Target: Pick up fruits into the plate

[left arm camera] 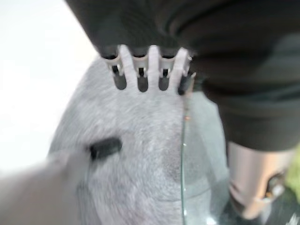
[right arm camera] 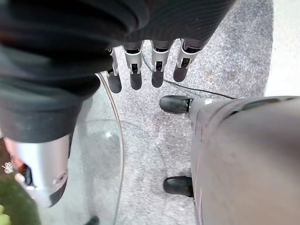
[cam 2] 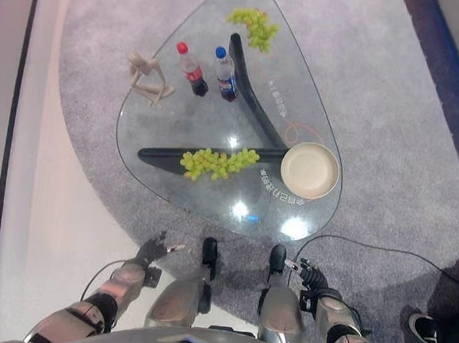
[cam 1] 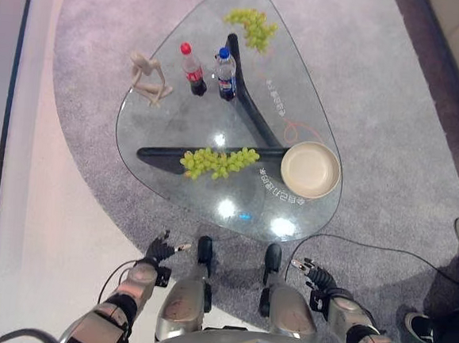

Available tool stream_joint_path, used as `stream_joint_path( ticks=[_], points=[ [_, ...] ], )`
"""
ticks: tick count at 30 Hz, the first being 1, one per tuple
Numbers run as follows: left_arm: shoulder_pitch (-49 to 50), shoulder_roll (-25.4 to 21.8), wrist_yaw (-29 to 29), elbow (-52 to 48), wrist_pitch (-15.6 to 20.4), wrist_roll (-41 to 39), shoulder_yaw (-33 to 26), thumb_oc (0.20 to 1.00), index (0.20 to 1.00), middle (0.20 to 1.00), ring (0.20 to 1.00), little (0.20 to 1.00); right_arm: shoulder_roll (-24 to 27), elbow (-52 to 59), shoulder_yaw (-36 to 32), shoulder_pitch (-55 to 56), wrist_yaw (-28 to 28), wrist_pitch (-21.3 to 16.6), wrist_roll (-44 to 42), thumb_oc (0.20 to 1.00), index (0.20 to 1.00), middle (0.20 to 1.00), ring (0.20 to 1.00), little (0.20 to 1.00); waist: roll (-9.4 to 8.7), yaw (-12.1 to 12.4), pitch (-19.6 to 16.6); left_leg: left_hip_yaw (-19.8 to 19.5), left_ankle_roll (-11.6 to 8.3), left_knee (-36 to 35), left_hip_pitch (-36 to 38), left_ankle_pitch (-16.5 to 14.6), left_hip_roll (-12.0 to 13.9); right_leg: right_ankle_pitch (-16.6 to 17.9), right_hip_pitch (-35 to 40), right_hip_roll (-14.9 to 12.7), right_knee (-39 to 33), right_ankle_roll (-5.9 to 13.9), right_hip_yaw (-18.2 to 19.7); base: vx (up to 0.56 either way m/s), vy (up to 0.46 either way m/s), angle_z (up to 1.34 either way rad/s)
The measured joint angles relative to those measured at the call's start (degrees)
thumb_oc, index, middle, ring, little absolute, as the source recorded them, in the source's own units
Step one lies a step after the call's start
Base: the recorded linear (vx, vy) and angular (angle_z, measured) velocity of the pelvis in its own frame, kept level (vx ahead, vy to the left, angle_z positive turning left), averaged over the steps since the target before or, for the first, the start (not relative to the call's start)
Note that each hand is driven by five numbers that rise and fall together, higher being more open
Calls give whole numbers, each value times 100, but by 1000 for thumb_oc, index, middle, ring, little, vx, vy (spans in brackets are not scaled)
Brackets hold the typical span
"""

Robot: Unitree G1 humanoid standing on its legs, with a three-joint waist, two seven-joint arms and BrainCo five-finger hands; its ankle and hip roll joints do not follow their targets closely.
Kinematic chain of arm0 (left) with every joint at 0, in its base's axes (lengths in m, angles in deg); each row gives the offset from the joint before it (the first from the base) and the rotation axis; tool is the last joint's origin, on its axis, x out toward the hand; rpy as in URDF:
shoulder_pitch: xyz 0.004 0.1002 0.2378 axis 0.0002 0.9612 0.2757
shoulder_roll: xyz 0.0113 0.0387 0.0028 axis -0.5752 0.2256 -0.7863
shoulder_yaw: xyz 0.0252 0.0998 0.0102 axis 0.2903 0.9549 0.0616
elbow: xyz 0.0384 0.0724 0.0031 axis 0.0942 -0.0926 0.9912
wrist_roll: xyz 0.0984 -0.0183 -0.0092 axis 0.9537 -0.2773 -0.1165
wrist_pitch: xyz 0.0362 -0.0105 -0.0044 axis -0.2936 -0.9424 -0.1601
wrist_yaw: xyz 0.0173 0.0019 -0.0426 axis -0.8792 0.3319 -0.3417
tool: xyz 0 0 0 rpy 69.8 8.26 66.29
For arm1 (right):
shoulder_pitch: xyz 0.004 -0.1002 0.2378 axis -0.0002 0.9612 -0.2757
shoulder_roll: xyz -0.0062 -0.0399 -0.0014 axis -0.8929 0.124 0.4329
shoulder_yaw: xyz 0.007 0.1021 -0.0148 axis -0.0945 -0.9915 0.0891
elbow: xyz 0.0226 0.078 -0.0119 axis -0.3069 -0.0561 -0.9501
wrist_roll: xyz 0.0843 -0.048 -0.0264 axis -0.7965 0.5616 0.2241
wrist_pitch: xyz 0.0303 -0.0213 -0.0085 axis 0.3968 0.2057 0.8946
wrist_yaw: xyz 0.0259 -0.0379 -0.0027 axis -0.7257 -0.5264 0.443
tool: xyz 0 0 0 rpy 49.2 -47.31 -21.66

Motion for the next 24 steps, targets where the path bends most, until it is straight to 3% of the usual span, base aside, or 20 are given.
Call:
stream_joint_path(
  ticks=[6,11,17,24],
  points=[
    [-656,-554,-793,-877,-256,617,433,1000,1000,1000,1000,1000,317,409,197,-379,35,78,-28,1000,1000,1000,1000,1000,39,-121,461,96,11,1,-188,32,-17,57,-300,-14,100,23,146,-25,56,-12],
    [-1412,-1336,-985,-1674,-547,902,601,1000,1000,1000,1000,1000,476,559,299,-608,99,145,-114,1000,1000,1000,1000,1000,104,-156,655,219,29,3,-429,79,-39,80,-670,-30,227,27,269,-18,28,-13],
    [-3091,-2280,-1036,-1962,-1363,1439,857,1000,1000,1000,1000,1000,527,779,521,-1006,91,153,-411,1000,1000,1000,1000,1000,119,-260,701,266,52,250,-1220,183,-106,77,-1685,-95,796,30,407,-20,-31,-9],
    [-4110,-2344,-981,-1967,-2149,2086,1308,1000,1000,1000,1000,1000,492,1068,613,-1128,82,86,-841,1000,1000,1000,1000,1000,101,-370,707,325,98,506,-2150,269,-155,42,-2868,-117,1436,68,586,-23,-65,-8]
  ],
)
